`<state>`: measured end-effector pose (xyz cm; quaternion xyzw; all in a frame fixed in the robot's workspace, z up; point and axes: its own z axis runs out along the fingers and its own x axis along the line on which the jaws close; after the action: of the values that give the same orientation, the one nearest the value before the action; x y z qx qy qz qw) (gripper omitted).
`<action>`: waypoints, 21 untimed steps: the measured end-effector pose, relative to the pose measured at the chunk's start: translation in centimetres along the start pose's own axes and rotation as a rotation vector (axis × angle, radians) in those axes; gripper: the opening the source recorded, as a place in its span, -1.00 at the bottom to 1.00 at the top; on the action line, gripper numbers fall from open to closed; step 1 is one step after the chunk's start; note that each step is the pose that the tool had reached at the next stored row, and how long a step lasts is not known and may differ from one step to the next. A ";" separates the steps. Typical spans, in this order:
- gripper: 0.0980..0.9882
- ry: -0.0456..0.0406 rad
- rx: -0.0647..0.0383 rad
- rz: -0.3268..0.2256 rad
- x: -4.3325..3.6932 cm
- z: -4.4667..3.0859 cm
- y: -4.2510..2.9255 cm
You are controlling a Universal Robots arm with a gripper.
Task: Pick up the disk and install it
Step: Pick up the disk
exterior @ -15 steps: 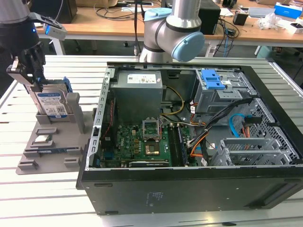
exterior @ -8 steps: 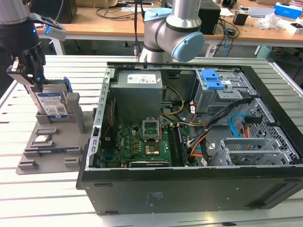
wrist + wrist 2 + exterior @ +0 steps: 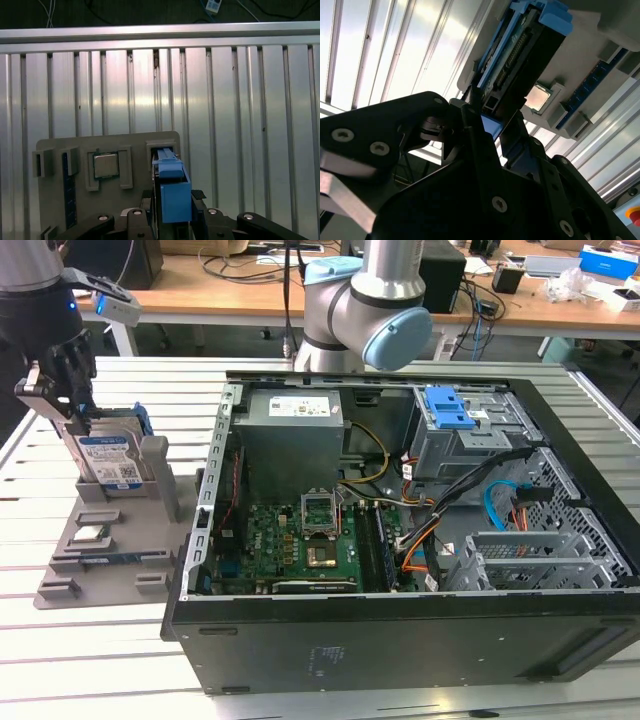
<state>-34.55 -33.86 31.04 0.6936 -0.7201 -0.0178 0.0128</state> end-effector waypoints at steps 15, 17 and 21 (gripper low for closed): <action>0.30 -0.0021 0.000 -0.006 0.00 0.24 -0.01; 0.30 -0.0092 -0.001 -0.024 0.01 0.37 -0.02; 0.30 -0.0182 -0.001 -0.058 0.00 0.67 -0.03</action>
<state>-34.55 -33.86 30.37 0.7141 -0.6996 -0.0249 0.0061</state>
